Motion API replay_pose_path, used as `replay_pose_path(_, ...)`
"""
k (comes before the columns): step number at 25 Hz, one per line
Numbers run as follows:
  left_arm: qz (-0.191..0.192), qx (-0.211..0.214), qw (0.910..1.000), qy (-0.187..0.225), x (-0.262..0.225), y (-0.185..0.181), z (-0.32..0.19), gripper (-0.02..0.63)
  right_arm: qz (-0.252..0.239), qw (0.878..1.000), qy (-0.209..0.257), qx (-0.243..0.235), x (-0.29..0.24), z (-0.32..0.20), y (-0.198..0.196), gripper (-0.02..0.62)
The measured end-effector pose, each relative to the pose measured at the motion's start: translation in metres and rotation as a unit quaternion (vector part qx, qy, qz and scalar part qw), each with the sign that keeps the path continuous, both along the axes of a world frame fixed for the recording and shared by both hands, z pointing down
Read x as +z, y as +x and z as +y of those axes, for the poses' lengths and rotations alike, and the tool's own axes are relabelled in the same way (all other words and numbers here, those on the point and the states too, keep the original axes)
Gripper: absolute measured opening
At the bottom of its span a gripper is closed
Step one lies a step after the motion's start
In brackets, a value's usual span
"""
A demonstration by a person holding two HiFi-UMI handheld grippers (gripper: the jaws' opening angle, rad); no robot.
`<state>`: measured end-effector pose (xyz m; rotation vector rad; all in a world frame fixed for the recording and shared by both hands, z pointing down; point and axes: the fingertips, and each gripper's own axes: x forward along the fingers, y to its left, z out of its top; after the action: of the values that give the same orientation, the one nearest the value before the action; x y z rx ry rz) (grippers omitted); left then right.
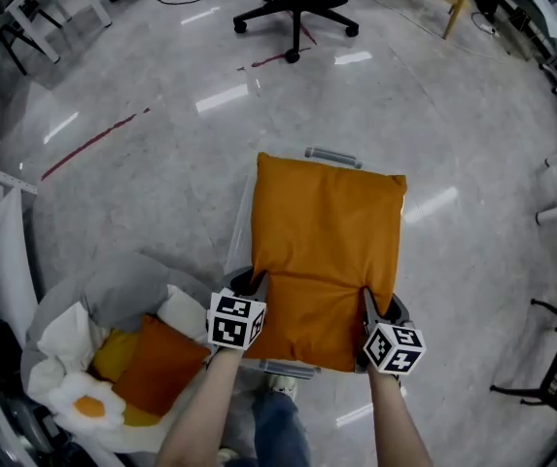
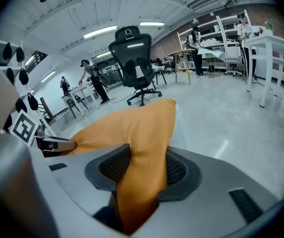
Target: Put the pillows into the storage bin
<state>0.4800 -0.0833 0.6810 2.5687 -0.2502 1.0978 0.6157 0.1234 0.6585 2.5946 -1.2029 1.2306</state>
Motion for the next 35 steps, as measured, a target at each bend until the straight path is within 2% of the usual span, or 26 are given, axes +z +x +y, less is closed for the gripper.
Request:
replay_pose_path(2, -0.043, -0.001, 0.9990, 0.011, 0.020, -0.007, -0.002, 0.128, -0.026, 0.999, -0.015, 0.016, 0.019, 0.006, -0.002, 0.219)
replay_pose_path(4, -0.061, -0.021, 0.9979, 0.008, 0.029, -0.014, -0.006, 0.178, -0.034, 0.999, -0.019, 0.026, 0.026, 0.012, -0.007, 0.303)
replay_pose_path(6, -0.045, -0.036, 0.9983, 0.010, 0.021, -0.018, -0.009, 0.180, -0.019, 1.000, -0.005, 0.024, 0.015, 0.013, -0.012, 0.319)
replay_pose_path(8, -0.020, -0.043, 0.9988, 0.011, 0.005, -0.022, -0.011, 0.215, -0.013, 0.999, 0.020, 0.023, -0.002, 0.009, -0.017, 0.358)
replay_pose_path(12, 0.022, -0.072, 0.9971, 0.003, -0.036, -0.039, -0.011, 0.215, -0.007, 0.998, 0.055, 0.020, -0.047, 0.005, -0.029, 0.370)
replay_pose_path(19, 0.091, -0.112, 0.9894, 0.020, -0.135, -0.097, -0.002, 0.215, 0.032, 0.993, 0.099, -0.054, -0.147, -0.027, -0.081, 0.370)
replay_pose_path(23, 0.105, -0.149, 0.9826, 0.034, -0.173, -0.172, -0.019, 0.215, 0.040, 0.985, 0.128, -0.109, -0.183, -0.070, -0.143, 0.370)
replay_pose_path(28, 0.085, -0.226, 0.9692, 0.051, -0.189, -0.306, -0.054, 0.215, 0.024, 0.970, 0.147, -0.191, -0.201, -0.137, -0.247, 0.370)
replay_pose_path(31, 0.069, -0.287, 0.9541, 0.052, -0.182, -0.392, -0.072, 0.218, 0.007, 0.958, 0.141, -0.249, -0.192, -0.176, -0.311, 0.370)
replay_pose_path(35, 0.046, -0.368, 0.9275, 0.046, -0.158, -0.493, -0.081, 0.224, -0.024, 0.935, 0.117, -0.334, -0.160, -0.216, -0.389, 0.370)
